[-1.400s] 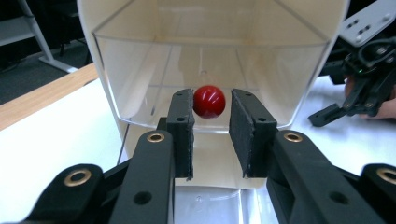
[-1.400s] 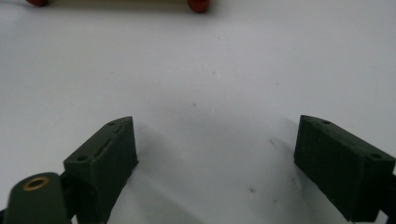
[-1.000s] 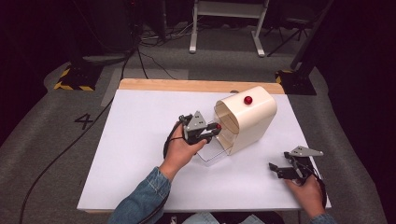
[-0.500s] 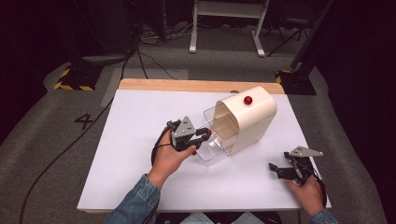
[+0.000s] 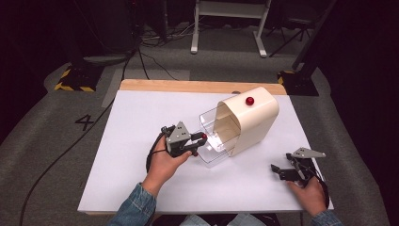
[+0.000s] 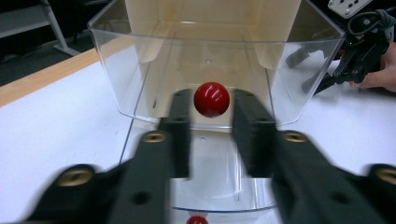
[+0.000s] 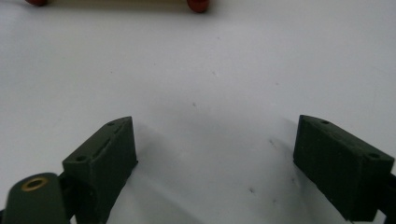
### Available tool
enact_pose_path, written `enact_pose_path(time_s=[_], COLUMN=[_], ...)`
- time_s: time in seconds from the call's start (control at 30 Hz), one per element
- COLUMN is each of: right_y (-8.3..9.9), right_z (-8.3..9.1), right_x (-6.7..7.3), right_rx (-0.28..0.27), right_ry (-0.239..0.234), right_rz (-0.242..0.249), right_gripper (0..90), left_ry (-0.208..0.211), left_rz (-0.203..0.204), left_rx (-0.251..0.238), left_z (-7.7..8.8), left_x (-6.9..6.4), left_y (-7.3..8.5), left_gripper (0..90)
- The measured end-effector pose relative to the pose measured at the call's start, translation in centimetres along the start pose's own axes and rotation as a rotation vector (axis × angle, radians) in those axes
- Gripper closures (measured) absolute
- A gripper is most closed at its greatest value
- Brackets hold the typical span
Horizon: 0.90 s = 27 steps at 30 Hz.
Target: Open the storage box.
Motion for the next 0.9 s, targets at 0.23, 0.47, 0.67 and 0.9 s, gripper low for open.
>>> enact_pose_path(time_s=[0.23, 0.47, 0.67, 0.9], right_y=[0.0, 0.0, -0.1, -0.1], right_z=[0.0, 0.0, 0.0, 0.0], right_x=[0.0, 0.0, 0.0, -0.1], right_rx=[0.001, 0.003, 0.005, 0.006], right_ry=[-0.001, -0.004, -0.008, -0.01], right_rz=[0.001, -0.001, -0.002, -0.002], right_gripper=[13.4, 13.4, 13.4, 13.5], left_ry=[-0.02, -0.084, -0.123, -0.151], left_rz=[0.013, 0.034, 0.06, 0.059], left_rx=[0.031, 0.053, 0.063, 0.093], left_z=[0.2, 2.7, 5.5, 8.4], left_x=[0.0, 0.7, 1.0, 1.5], left_y=[1.2, 2.9, 4.4, 6.4], left_gripper=[53.1, 47.1, 44.1, 37.9])
Point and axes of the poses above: each handheld gripper's, and its own axes: z roughly backward along the jaws, y roughly out of its underside, x roughly to its left, the point moved 4 cm from there along -z, roughly forward along the jaws, and after that the axes turned 15 degrees about x, right-handed, at the moved point
